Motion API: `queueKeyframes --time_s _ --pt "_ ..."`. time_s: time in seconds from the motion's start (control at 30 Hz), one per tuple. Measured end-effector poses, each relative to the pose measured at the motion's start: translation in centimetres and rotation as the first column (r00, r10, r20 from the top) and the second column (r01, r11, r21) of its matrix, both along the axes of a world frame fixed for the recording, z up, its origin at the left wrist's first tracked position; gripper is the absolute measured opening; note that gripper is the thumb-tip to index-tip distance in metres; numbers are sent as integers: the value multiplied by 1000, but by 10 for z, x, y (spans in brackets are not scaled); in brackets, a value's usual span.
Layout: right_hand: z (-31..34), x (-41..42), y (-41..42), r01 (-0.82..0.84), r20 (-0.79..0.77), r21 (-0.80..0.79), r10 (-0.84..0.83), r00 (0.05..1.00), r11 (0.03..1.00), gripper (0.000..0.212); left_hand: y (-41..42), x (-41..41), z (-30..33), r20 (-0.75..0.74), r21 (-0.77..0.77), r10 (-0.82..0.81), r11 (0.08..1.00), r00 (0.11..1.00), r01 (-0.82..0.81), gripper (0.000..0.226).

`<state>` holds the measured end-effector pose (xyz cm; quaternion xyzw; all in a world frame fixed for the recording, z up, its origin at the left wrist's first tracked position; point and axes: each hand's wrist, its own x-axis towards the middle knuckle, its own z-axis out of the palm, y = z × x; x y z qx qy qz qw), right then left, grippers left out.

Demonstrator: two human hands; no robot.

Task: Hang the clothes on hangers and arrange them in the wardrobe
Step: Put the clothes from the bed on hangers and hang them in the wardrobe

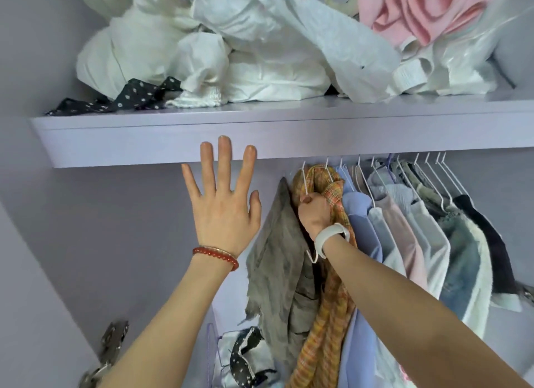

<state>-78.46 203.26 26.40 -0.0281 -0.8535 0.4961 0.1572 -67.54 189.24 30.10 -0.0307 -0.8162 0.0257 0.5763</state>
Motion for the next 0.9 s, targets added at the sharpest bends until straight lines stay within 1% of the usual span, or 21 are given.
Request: queueKeyframes --time_s 0.13,0.27,0.33,0.43,0.5,0.57,0.63,0.7,0.8,0.9 --pt "-3 -1 1 -32 29 24 32 999 999 23 -3 -5 0 -27 -2 -32 1000 999 32 79" --pt "-3 9 12 -63 28 36 63 998 997 18 1 -3 0 -11 35 -55 998 998 55 79" --pt "-6 25 18 -72 -24 118 75 997 990 19 2 -1 2 -5 52 -68 996 998 68 78" --pt "-14 57 24 -82 -161 186 113 980 979 41 7 5 0 -13 111 -113 987 994 113 72" --pt "-21 85 32 -75 -238 219 128 963 973 44 16 13 -15 2 208 -175 963 984 171 65" --pt "-29 117 48 -71 -268 252 140 953 965 42 31 26 -43 43 320 -289 911 956 261 57" --pt "-45 151 70 -26 -289 275 109 951 961 40 51 43 -79 136 393 -391 865 910 313 51" --pt "-68 189 102 42 -267 293 40 963 955 40 75 64 -114 283 434 -468 841 837 323 48" --pt "-110 251 155 150 -161 353 -99 982 924 39 118 98 -159 499 455 -583 806 641 379 49" --pt "-154 324 208 276 -28 390 -288 957 879 38 169 141 -198 662 422 -608 785 438 453 41"
